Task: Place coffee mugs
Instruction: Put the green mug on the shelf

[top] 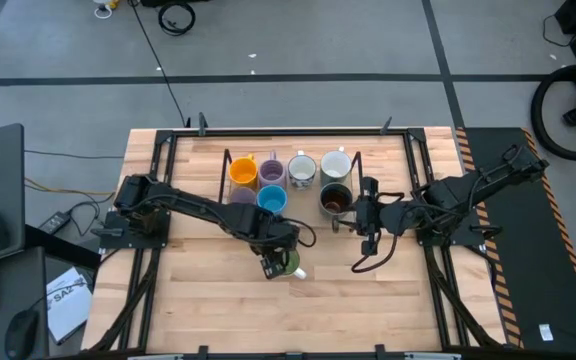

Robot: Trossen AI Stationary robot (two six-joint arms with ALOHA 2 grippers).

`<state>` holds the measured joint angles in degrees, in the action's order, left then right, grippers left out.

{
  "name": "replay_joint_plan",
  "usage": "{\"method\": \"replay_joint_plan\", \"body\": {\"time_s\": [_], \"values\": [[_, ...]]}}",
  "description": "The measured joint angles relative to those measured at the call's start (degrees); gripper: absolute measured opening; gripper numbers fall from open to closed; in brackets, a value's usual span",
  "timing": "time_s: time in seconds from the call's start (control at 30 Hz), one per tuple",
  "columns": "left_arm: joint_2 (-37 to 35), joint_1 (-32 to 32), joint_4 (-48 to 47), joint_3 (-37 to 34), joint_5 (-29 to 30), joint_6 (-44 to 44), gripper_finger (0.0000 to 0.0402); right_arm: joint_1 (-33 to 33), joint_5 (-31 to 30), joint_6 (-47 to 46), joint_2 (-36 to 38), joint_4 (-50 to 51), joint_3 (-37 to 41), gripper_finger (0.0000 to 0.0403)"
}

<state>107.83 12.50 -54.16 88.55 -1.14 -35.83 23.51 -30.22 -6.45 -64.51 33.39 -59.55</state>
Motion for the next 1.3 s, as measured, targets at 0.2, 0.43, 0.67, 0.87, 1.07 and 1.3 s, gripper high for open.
{"method": "replay_joint_plan", "body": {"time_s": [0.2,0.43,0.67,0.87,1.07,1.3], "values": [[0.0,-0.9,5.0,-3.0,-2.0,-1.3,0.0225,0.0,0.0,-1.6,0.0,-1.4,0.0,0.0128],[0.0,-1.4,9.1,-7.5,-3.9,-3.8,0.0178,0.8,0.2,-3.0,0.0,-1.7,0.0,0.0128],[0.0,-1.4,10.3,-7.5,-2.4,-1.7,0.0102,0.9,0.3,-4.1,0.0,-1.9,0.0,0.0128],[0.0,-1.4,9.9,-7.5,-2.7,0.5,0.0031,0.9,0.3,-4.3,0.0,-1.9,0.0,0.0128],[0.0,-1.4,7.8,-2.8,-5.2,4.5,0.0021,0.9,0.8,-4.3,0.0,-1.9,0.0,0.0128],[0.0,-1.5,3.0,7.8,-0.9,15.2,0.0021,1.7,0.7,-5.8,0.0,-2.3,0.0,0.0128]]}}
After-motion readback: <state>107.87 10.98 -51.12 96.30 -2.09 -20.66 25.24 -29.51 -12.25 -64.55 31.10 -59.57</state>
